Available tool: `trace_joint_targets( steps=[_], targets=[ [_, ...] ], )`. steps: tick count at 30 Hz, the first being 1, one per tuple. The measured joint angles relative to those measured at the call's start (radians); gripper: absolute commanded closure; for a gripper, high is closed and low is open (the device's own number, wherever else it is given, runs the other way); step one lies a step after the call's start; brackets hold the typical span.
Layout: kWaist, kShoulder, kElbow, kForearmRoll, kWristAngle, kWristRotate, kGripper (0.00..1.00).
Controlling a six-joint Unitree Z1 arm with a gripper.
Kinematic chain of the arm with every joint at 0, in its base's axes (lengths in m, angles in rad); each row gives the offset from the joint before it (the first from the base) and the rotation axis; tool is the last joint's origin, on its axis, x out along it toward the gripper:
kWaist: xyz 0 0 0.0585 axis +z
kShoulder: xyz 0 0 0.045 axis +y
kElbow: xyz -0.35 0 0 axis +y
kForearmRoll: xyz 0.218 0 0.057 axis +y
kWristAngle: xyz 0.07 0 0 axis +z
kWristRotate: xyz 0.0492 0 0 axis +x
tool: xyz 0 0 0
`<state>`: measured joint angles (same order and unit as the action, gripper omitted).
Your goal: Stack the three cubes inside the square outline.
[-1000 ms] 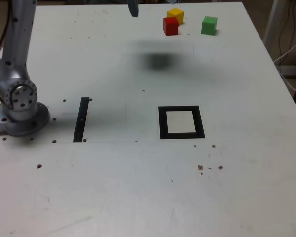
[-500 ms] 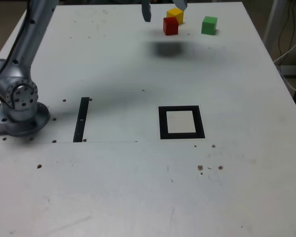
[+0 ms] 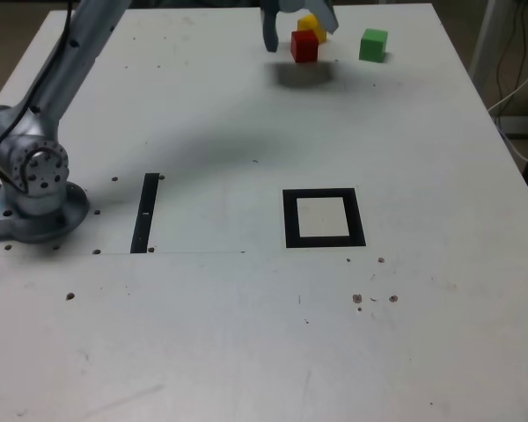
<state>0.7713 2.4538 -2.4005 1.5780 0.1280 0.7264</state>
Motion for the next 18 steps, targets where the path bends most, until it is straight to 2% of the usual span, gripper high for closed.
trace_joint_targets(
  steps=[12, 18],
  targets=[
    [0.024, 0.057, -0.068, 0.0, 0.005, -0.002, 0.06],
    [0.023, 0.081, -0.099, 0.0, 0.005, -0.002, 0.13]
  ],
)
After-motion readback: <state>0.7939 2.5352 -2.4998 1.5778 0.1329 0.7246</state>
